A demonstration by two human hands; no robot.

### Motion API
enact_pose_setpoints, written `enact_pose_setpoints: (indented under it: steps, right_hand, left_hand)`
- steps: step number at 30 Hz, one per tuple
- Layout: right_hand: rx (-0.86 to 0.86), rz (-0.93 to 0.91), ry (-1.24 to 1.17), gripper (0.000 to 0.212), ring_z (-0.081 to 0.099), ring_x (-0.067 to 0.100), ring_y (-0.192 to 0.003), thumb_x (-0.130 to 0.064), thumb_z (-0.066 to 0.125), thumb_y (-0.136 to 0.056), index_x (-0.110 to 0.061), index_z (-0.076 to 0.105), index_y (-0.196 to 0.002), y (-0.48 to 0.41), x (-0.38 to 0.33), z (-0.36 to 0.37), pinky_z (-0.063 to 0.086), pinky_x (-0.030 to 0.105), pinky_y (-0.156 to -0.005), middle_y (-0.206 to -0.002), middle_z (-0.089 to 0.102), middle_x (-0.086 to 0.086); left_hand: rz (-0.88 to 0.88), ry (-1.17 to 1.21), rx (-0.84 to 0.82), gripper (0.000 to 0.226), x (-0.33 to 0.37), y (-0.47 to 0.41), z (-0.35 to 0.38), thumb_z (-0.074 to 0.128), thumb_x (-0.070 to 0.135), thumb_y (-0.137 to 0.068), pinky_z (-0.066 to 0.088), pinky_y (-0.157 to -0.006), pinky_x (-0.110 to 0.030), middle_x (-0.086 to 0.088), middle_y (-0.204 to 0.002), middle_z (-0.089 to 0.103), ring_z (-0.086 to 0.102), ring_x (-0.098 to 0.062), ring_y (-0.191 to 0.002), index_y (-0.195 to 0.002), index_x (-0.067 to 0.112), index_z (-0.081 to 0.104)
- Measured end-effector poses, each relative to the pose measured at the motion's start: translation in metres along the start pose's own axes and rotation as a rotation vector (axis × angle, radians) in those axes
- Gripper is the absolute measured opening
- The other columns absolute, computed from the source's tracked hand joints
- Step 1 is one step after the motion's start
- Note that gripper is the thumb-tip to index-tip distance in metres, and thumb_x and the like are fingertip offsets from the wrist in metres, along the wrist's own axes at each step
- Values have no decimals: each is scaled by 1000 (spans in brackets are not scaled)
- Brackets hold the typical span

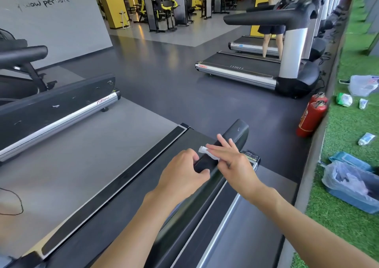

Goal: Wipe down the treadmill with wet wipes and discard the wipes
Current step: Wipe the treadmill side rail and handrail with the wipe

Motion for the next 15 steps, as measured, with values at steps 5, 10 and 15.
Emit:
enact_pose_setpoints:
  steps: [5,10,15]
  right_hand:
    - [-73,-62,61,69,28,8,-147,24,27,-80,-3,60,-133,-2,9,-7,13,29,-124,-139,57,-7]
    - [-32,-106,141,74,22,9,-146,27,24,-81,-19,64,-122,-19,18,-21,14,28,-122,-132,60,-12]
    - [114,334,12,58,22,20,-149,15,30,-94,-16,60,-132,-36,33,-38,20,9,-103,-149,49,5]
  left_hand:
    - [-8,5,11,26,-1,-3,4,66,40,-82,53,-74,-37,5,-85,59,59,-14,-80,-96,22,53]
    - [-20,20,-3,29,-2,-3,4,66,42,-82,53,-78,-36,8,-88,58,59,-12,-84,-101,24,53]
    - [-25,25,-28,34,-6,-2,4,64,47,-82,54,-80,-34,13,-93,57,58,-8,-85,-107,27,53]
Point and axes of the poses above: each hand's wrist, its own y-axis away from the middle knuckle, its own z-axis out of the palm, x = y × z, the point moved 1 cm from there along -y, towards the middle knuckle
